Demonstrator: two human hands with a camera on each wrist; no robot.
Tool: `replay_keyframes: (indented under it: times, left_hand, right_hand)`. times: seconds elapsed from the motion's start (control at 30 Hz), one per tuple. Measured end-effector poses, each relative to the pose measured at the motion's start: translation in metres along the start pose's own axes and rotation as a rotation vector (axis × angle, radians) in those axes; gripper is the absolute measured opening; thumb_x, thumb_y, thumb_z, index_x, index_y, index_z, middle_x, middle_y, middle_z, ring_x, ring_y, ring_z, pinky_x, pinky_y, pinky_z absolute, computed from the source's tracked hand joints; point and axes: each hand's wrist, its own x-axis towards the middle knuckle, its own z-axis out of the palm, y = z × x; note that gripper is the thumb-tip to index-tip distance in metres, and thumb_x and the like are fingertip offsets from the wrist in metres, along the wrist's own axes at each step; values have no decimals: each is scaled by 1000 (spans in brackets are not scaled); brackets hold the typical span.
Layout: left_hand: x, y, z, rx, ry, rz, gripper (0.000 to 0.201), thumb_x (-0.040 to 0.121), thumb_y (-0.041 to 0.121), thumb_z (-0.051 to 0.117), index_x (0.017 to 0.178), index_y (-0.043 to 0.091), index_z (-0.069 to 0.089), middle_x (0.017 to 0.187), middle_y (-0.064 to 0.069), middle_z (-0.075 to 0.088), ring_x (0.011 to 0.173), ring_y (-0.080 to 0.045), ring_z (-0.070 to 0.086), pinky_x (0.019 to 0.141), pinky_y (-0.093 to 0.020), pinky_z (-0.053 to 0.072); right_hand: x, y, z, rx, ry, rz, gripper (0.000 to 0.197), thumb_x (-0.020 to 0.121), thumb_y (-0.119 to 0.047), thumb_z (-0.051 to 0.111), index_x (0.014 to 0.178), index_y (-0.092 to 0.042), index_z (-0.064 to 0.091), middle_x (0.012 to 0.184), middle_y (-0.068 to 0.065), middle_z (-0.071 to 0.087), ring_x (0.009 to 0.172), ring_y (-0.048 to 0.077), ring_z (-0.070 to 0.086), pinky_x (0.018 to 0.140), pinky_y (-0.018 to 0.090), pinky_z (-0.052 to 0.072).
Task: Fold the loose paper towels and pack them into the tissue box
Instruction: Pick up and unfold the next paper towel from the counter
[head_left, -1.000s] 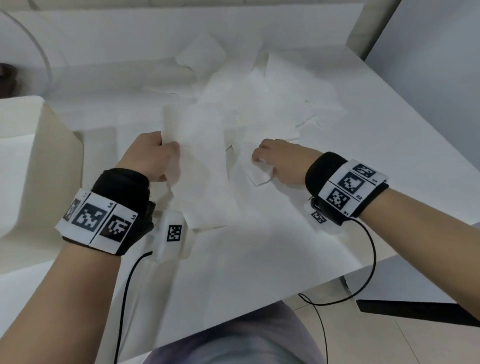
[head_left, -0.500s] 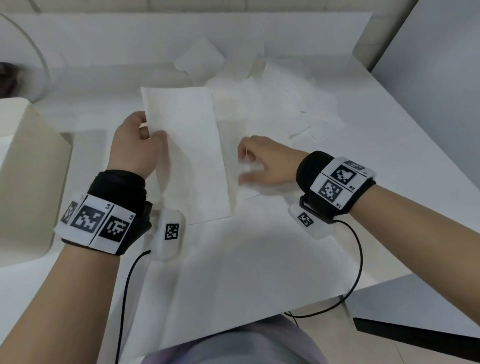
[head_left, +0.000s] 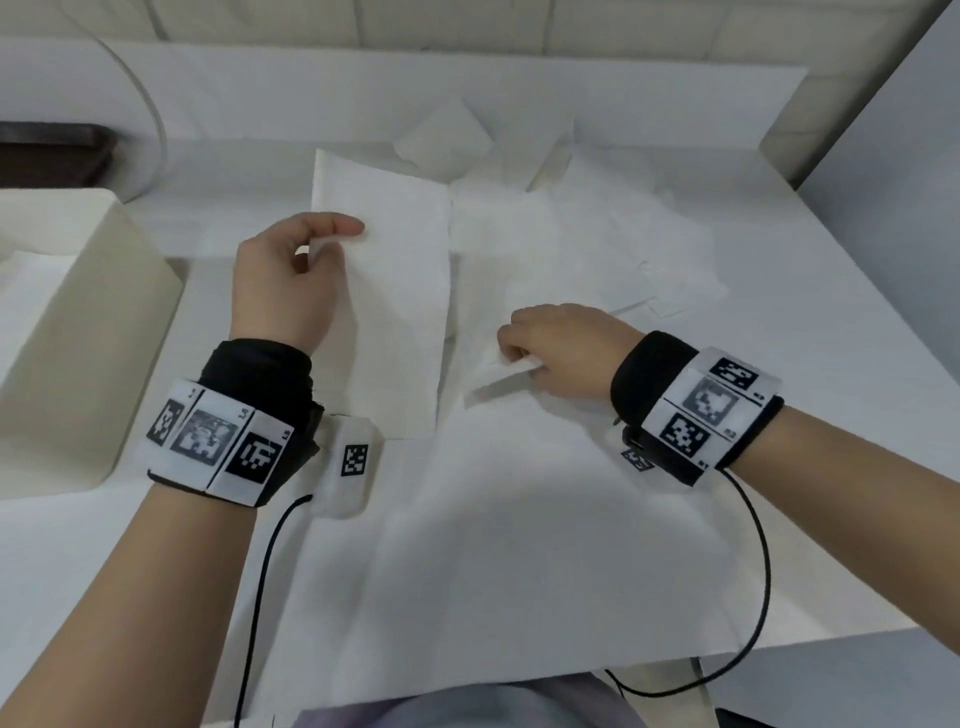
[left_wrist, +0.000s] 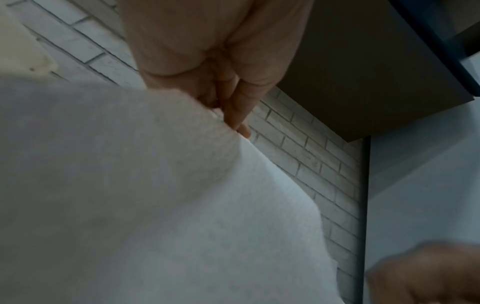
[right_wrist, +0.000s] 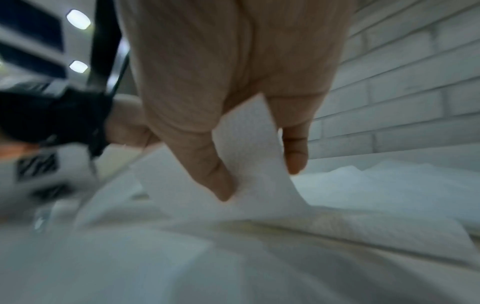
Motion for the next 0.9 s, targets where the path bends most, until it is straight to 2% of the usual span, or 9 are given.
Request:
replay_keyframes:
  times: [0.1,0.17,0.23,0.33,0.57,0.67,0.77,0.83,0.9]
  left_hand:
    - [0,1,-3,-30,20,33,34,83,5,60,83,38,60,90,12,62,67,-4,52,58,-6,41]
    - [0,2,-4,-53,54,68,37,81,3,61,83,41,59,105,6,63,83,-9,59,74,-14,46]
    - [1,5,-4,-16,93,112,40,81,2,58,83,42,58,106,6,60,100,-8,57,92,-20,43]
    - [4,10,0,37,103,137,35,85,-2,52,90,31,62,92,17,46,91,9,49,86,-2,36]
    - [2,24,9,-83,59,144,23,94,11,47,95,24,66,90,16,39,84,19,46,78,3,32]
    - [-4,39,12,-293,-42,53,37,95,39,34,77,41,67,89,15,54,83,18,50,83,-10,34]
    - [-7,45,14,-484,-164,-31,45,83,56,40,69,27,72,78,17,65,88,5,59,96,-27,39]
    - [-9,46,16,-385,-168,16,35,80,47,56,69,17,69,74,9,60,87,-6,57,103,-37,37]
    - [-8,40,17,-314,-108,27,24,86,29,61,64,28,67,71,16,60,79,-6,56,97,-35,41]
  right_hand:
    - [-6,9,-16,363,279,52,17,92,-16,50,96,-6,63,92,11,65,87,28,57,79,34,45]
    - [-13,10,-33,650,488,43,14,89,-16,59,87,-6,67,83,12,66,79,24,58,73,26,41]
    - [-19,9,-49,860,655,-9,8,85,-16,65,77,-14,67,73,0,65,70,15,57,65,22,41]
    - [-20,6,-65,1067,796,-115,16,86,-10,63,77,-23,65,65,-18,63,66,-1,56,63,13,43]
    - [-11,4,-81,1323,735,-257,10,87,-14,56,83,-18,64,71,-13,65,67,5,59,64,17,46]
    - [-2,5,-85,1334,722,-229,8,90,-10,56,87,-15,61,80,-6,65,72,6,62,68,19,49]
    - [11,6,-81,1191,742,-125,14,91,-9,56,80,-18,56,77,-5,60,66,2,58,64,17,47]
    - [18,6,-76,1071,738,-69,18,91,-13,56,78,-24,53,74,-10,58,65,1,56,63,17,45]
    - [19,6,-69,993,703,-9,15,92,-17,56,82,-27,51,76,-13,58,63,-1,57,59,13,43]
